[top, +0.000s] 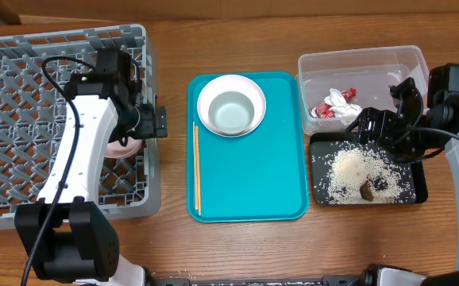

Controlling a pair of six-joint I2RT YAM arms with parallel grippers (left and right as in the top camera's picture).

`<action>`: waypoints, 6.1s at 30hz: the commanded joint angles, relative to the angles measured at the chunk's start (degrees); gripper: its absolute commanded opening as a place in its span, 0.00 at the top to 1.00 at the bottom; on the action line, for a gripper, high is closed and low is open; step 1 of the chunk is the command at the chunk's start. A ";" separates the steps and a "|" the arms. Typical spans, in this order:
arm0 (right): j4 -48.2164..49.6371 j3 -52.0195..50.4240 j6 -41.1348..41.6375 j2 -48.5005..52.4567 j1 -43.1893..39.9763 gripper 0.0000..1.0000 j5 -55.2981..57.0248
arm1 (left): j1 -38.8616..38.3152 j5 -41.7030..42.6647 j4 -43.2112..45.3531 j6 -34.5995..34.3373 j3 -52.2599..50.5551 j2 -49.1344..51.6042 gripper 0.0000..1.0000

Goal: Sort waste into correct bins and load items into the dishwasher

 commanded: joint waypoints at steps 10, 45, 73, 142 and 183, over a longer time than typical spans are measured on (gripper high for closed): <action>-0.11 0.57 -0.07 -0.48 0.20 0.00 -0.44 | -0.11 0.44 1.07 -0.35 -0.72 0.20 0.47; -0.13 0.57 -0.09 -0.48 0.20 0.00 -0.42 | 7.21 24.44 -4.74 15.32 13.70 -3.02 0.96; -0.11 0.57 -0.11 -0.48 0.20 0.00 -0.37 | 33.62 62.93 -16.26 38.07 13.44 20.06 0.96; -0.33 0.57 -0.09 -0.48 0.20 0.00 -0.39 | -28.44 6.62 8.17 15.72 13.77 23.63 0.49; -0.55 0.57 -0.09 -0.48 0.20 0.00 -0.39 | 16.02 57.48 -5.60 26.53 32.83 17.16 0.96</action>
